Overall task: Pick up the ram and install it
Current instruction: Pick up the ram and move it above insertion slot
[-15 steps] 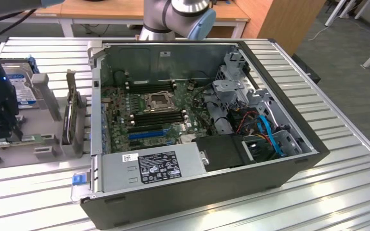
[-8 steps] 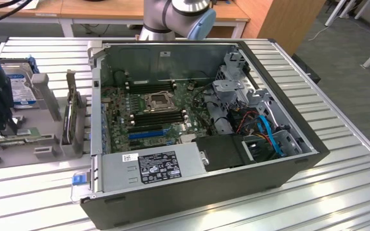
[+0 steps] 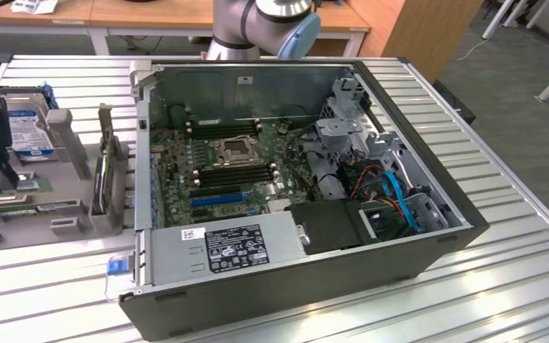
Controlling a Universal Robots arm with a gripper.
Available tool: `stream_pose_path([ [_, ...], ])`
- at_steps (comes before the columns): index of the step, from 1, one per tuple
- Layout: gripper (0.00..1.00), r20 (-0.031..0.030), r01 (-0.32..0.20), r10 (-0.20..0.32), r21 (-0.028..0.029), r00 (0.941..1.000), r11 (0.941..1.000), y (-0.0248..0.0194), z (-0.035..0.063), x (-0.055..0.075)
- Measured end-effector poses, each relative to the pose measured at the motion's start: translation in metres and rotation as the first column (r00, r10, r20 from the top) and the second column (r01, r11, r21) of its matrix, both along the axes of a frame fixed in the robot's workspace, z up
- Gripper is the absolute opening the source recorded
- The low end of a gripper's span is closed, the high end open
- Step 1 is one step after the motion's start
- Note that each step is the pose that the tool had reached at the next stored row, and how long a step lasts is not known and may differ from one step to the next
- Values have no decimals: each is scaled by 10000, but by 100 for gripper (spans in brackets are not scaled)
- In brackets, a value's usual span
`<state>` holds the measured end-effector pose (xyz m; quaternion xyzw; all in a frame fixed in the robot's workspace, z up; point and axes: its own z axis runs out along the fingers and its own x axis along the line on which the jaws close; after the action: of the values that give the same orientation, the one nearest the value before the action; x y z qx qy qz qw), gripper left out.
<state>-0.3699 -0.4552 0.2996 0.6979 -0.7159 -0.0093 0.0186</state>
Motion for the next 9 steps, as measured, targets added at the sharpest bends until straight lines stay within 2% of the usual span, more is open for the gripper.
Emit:
stream_pose_path([
  [9, 12, 0, 0, 0, 0, 10000, 10000, 0, 215, 1],
])
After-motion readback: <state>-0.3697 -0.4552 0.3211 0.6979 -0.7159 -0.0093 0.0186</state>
